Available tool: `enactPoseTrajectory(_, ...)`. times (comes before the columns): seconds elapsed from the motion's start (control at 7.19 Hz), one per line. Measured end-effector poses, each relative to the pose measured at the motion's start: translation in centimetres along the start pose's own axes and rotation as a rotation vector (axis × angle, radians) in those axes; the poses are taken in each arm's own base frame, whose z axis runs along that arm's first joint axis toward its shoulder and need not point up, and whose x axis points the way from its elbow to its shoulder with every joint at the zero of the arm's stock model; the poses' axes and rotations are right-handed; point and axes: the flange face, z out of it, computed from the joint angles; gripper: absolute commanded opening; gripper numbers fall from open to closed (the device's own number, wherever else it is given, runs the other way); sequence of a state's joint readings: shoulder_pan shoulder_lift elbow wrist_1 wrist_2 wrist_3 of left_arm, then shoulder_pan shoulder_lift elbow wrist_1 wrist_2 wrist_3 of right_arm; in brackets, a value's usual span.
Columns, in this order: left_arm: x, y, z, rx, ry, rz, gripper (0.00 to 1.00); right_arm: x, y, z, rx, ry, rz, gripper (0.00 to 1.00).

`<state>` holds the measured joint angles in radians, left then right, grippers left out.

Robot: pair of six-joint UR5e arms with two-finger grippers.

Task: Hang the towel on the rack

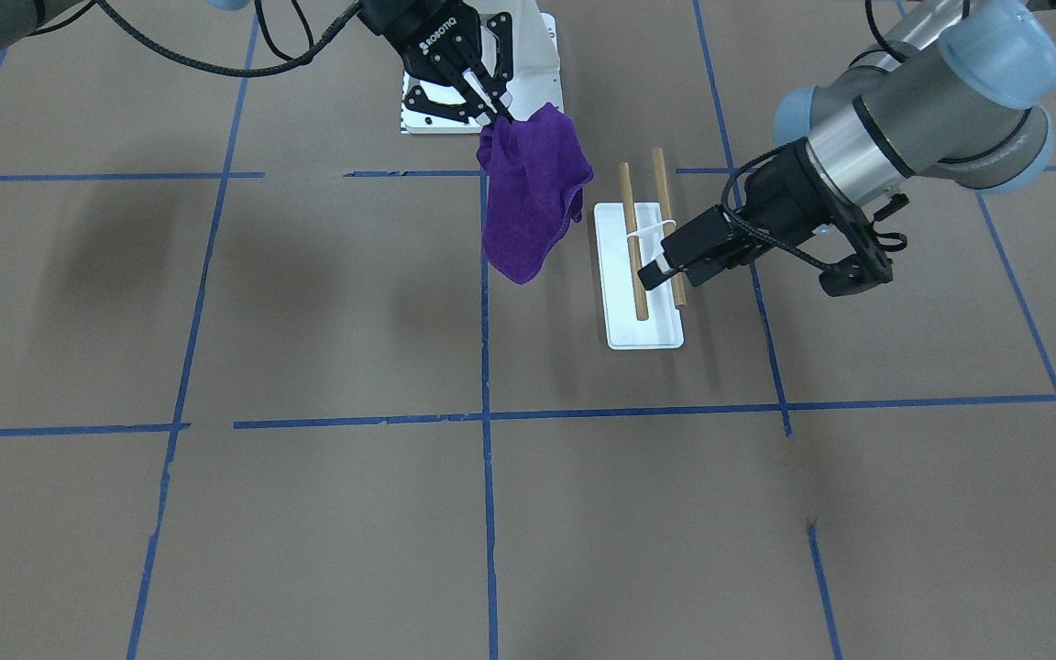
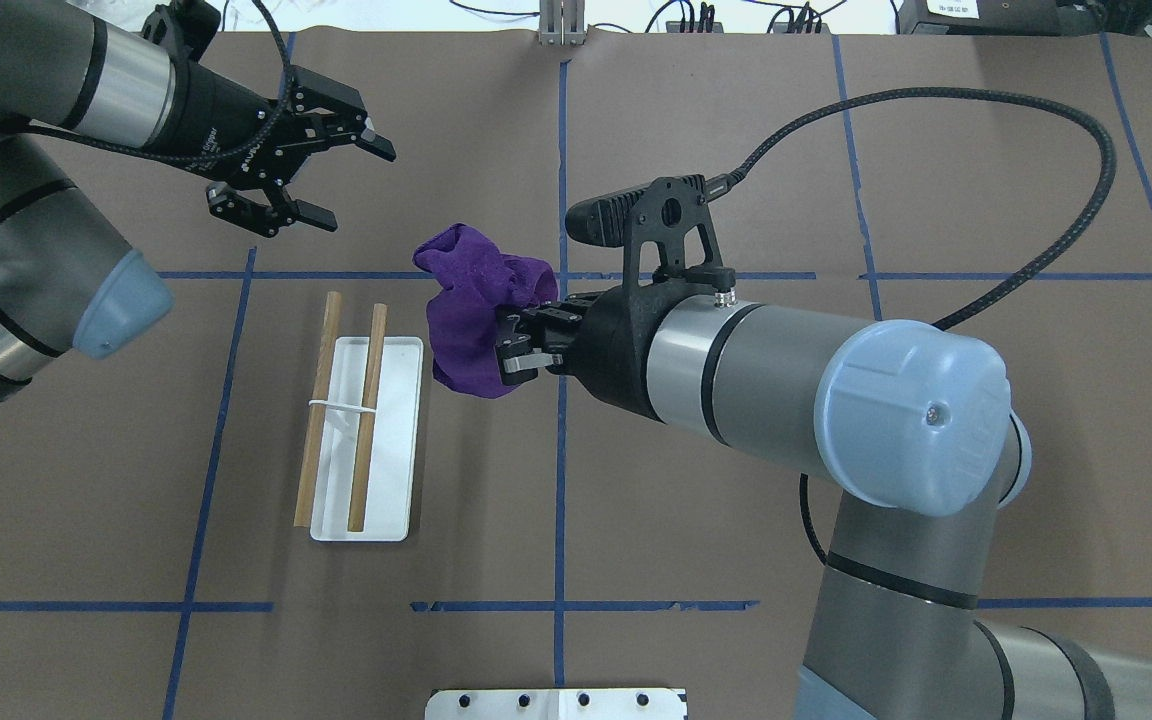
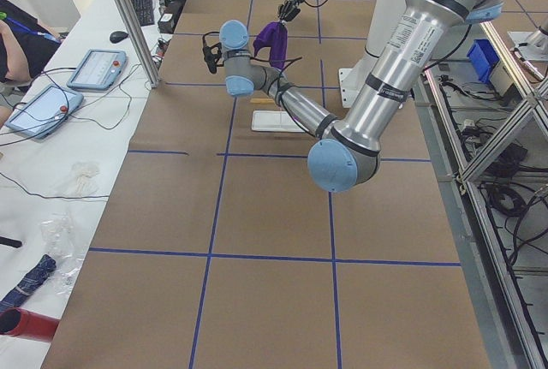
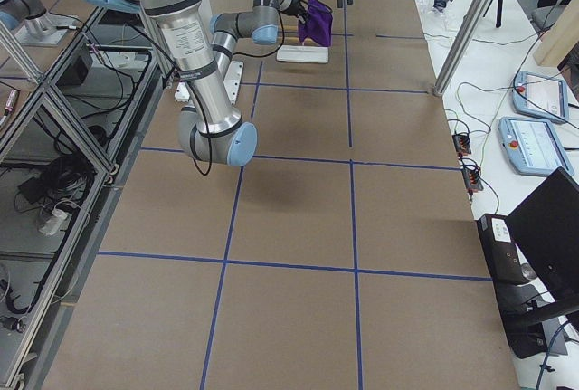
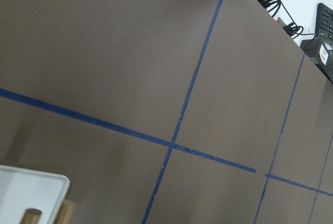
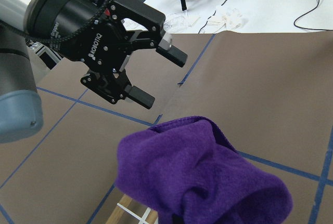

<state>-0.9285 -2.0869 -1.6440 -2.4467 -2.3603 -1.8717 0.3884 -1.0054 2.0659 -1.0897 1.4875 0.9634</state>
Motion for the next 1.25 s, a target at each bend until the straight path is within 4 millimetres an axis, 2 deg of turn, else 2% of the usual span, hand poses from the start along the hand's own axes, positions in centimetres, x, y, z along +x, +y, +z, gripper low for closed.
enactPoseTrajectory(0.56,2.0,5.0,5.0,-0.074,0.038,-0.025,1.0,-1.1,1.1,-0.1,0.004,-0.044,0.0,0.0)
enactPoseTrajectory(0.83,2.0,7.2,6.9,-0.119,0.038,-0.008,0.89,-1.3,1.4,-0.1,0.004,-0.057,0.001,0.0)
enactPoseTrajectory(0.97,1.9,7.8,7.4,-0.133,0.038,-0.001,0.72,-1.3,1.4,-0.1,0.004,-0.059,0.001,0.0)
enactPoseTrajectory(1.25,1.9,8.3,7.6,-0.143,0.041,0.008,0.07,-1.3,1.5,-0.1,0.004,-0.06,0.001,0.0)
